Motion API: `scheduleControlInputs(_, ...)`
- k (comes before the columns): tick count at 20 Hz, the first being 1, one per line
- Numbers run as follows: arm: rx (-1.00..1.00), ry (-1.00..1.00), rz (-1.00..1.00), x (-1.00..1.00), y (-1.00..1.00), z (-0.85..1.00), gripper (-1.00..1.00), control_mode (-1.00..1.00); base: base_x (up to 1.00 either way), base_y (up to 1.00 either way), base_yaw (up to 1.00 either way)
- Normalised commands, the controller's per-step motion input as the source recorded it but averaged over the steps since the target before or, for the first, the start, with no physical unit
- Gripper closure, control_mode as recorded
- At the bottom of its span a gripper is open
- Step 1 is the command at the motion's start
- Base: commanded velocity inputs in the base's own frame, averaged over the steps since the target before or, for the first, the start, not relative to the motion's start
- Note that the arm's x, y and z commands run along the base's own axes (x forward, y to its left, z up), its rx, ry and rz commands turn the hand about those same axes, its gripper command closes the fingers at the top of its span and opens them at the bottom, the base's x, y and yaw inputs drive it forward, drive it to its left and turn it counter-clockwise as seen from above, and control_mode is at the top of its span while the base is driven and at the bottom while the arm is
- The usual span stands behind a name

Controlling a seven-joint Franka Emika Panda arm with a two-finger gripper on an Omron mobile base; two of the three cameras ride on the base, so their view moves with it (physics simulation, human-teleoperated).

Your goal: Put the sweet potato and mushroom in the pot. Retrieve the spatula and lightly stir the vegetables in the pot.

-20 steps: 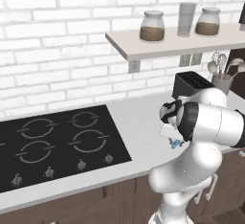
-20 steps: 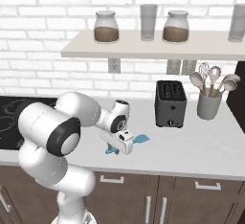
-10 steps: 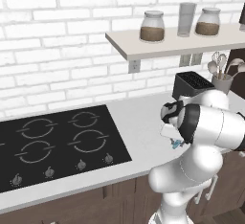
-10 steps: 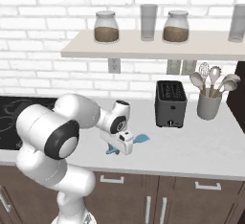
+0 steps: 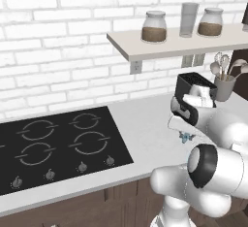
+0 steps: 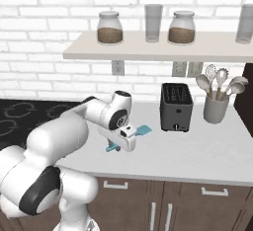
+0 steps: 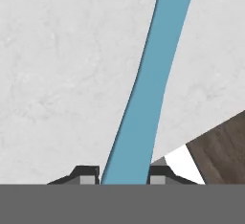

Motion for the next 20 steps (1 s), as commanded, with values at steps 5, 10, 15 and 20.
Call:
scheduleControlInputs(5, -0.01, -0.04, 0.08, -0.25, 0.23, 0.86, 1.00, -1.00, 0.00, 0.00, 0.00)
scheduleControlInputs(10, -0.01, 0.03, 0.06, -0.03, 0.24, 0.19, 1.00, -1.00, 0.00, 0.00, 0.00)
scheduleControlInputs(15, 0.00, -0.01, 0.06, -0.02, 0.07, 0.17, 1.00, -1.00, 0.00, 0.00, 0.00)
scheduleControlInputs(20, -0.05, -0.01, 0.11, -0.02, 0.31, 0.69, 1.00, -1.00, 0.00, 0.00, 0.00)
